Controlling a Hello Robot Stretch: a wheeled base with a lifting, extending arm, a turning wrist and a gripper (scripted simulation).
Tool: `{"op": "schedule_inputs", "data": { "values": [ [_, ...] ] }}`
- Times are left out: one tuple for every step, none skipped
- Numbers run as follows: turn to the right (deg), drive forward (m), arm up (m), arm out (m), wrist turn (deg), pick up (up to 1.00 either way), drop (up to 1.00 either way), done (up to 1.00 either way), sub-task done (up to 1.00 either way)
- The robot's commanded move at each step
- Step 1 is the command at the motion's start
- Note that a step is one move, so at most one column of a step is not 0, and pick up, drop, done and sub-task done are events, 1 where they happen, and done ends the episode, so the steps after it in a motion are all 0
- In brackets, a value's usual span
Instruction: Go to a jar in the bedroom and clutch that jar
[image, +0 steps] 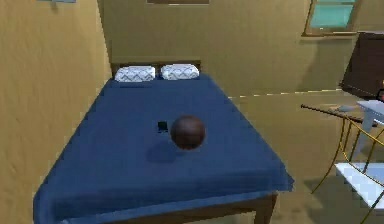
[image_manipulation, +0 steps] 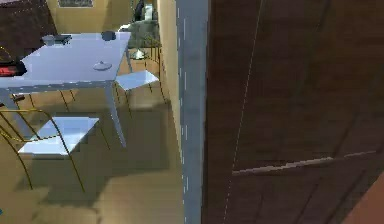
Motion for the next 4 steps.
{"op": "schedule_inputs", "data": {
  "values": [
    [42.0,0.00,0.00,0.00,0.0,0.00,0.00,0.00,0.00],
    [0.0,0.55,0.00,0.00,0.0,0.00,0.00,0.00,0.00],
    [45.0,0.00,0.00,0.00,0.0,0.00,0.00,0.00,0.00],
    [3.0,0.00,0.00,0.00,0.0,0.00,0.00,0.00,0.00]
  ]
}}
